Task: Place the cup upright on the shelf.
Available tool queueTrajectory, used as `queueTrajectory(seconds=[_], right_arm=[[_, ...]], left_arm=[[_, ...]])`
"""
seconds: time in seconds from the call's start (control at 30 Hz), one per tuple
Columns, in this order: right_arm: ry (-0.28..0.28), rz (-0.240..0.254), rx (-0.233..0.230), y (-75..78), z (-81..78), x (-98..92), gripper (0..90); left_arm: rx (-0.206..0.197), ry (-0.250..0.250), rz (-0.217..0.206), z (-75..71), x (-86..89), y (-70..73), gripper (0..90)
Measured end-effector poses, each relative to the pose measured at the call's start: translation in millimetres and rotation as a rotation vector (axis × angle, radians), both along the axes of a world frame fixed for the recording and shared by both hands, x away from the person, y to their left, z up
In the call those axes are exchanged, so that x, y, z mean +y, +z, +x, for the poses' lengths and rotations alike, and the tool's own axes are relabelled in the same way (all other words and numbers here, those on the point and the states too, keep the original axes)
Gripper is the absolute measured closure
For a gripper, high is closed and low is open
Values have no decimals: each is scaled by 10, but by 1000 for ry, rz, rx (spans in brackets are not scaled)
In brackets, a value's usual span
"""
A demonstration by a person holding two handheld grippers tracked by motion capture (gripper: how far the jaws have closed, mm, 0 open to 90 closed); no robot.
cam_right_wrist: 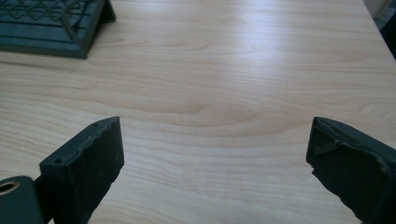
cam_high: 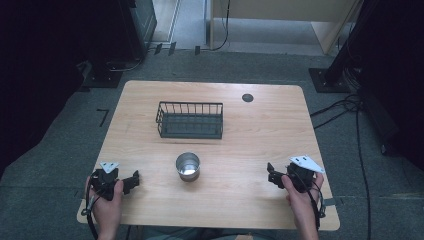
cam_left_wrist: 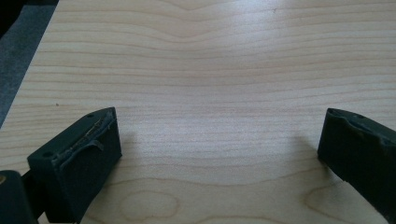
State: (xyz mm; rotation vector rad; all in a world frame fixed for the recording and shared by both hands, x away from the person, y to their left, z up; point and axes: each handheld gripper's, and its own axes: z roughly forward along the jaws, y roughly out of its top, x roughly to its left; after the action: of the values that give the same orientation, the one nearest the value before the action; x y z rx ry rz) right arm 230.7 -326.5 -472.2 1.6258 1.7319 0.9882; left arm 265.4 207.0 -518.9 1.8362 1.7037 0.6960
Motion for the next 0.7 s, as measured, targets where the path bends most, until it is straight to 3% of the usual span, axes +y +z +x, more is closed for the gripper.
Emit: queueTrajectory(seconds=[0.7], right_arm=[[204,38,-28,161,210,861,0]], left_arm=[[0,0,0,0,0,0,0]])
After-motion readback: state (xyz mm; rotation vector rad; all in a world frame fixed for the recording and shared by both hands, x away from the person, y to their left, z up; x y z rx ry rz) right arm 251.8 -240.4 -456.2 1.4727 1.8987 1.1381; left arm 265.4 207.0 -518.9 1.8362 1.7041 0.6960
